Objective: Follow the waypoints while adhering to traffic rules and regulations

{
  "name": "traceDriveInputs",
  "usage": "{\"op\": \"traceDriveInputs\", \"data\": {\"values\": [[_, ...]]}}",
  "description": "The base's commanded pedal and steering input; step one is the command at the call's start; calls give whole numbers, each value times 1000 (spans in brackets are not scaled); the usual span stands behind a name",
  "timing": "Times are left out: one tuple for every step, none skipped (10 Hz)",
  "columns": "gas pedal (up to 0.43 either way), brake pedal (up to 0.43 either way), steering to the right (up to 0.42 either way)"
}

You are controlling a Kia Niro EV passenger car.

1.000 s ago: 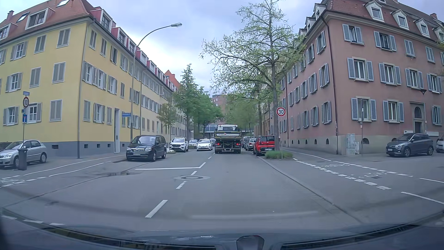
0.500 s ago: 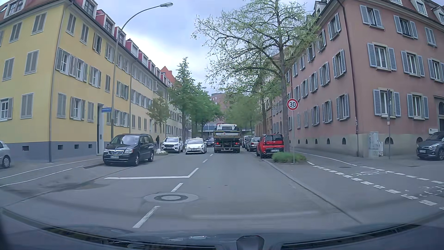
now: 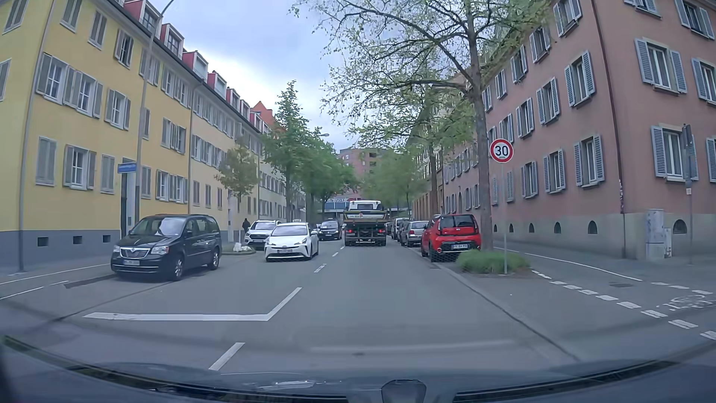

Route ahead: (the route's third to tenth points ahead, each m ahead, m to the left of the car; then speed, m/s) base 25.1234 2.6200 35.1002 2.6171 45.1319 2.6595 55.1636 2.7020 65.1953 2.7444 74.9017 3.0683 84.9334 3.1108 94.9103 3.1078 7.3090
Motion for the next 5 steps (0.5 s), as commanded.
{"op": "traceDriveInputs", "data": {"values": [[98, 0, 0], [98, 0, 0], [98, 0, 0], [98, 0, -1], [98, 0, 0]]}}
